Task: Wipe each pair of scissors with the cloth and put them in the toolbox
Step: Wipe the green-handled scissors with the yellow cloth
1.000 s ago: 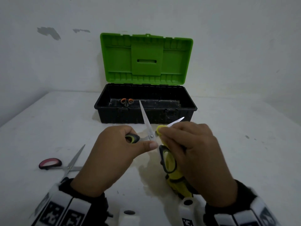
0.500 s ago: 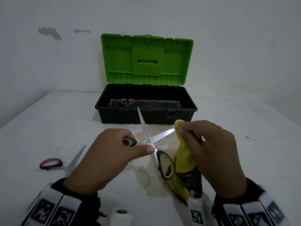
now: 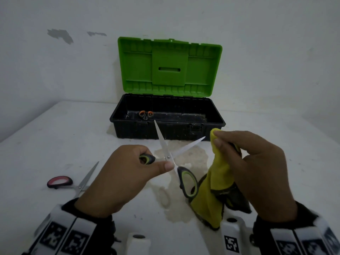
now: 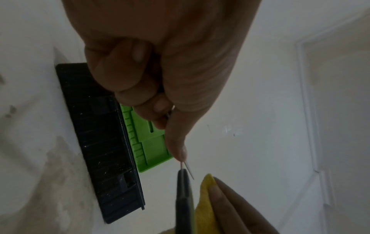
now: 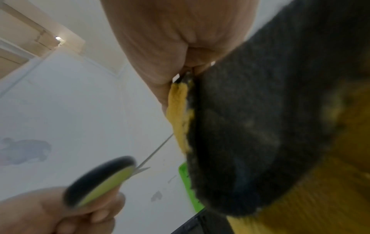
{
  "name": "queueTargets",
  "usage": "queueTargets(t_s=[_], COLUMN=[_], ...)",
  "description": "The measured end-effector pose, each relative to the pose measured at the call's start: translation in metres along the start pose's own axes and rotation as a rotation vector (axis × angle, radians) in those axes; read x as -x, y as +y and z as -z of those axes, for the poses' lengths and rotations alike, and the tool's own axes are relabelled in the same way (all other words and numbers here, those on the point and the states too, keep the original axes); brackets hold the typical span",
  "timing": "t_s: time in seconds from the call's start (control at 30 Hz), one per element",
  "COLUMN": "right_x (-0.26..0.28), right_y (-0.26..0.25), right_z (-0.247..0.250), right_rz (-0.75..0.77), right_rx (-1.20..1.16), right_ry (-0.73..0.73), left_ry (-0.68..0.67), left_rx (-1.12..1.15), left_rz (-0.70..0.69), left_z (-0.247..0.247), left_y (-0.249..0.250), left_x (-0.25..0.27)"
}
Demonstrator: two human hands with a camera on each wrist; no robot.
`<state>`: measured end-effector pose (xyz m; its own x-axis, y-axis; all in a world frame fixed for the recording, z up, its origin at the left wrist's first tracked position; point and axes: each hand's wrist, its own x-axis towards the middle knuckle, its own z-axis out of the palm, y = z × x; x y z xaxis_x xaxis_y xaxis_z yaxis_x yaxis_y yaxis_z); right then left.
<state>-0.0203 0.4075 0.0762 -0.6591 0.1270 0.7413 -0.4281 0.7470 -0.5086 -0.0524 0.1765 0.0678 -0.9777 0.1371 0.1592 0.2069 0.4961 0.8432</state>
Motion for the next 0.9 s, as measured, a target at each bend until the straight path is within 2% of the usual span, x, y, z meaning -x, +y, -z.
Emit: queueTargets(t_s=[0.1,0.2,0.37,0.53,0.67,0.77,0.83,0.9], right_x=[0.005,0.014,0.009,0.014,0.016,0.013,0.011,0.008], right_y=[-0.013,-0.014,-0.011,-0.027,-0.024,-0.022,-0.019,-0.013], right_z=[-0.010,-0.025,-0.026,-0.038,-0.033,-0.025,-0.017,-0.006], right_rz=[0.214,0.293,0.198,0.293,0.321,0.322,0.276,0.166], right_rx=[0.089,0.192,0.232,0.211,0.257,0.270,0.252,0.164], right_ry=[-0.095,-0.179,-0.191,-0.251,-0.274,-0.343,-0.401,-0.393], left_ry=[0.028,0.042,0.105,0.097,0.087,0.048,0.027,0.014], left_rx=[-0.061,-0.117,-0.192,-0.203,-0.180,-0.180,-0.153,-0.135], left_rz=[-0.017,-0.046,-0.087,-0.109,-0.097,-0.073,-0.051,-0.030], left_z=[0.000,-0.001,0.000,0.002,0.006,0.006,0.009,0.015], left_y=[0.004,0.009,0.017,0.014,0.013,0.013,0.012,0.012], left_x=[-0.002,0.000,0.003,-0.002,-0.001,-0.002,-0.003,-0.003])
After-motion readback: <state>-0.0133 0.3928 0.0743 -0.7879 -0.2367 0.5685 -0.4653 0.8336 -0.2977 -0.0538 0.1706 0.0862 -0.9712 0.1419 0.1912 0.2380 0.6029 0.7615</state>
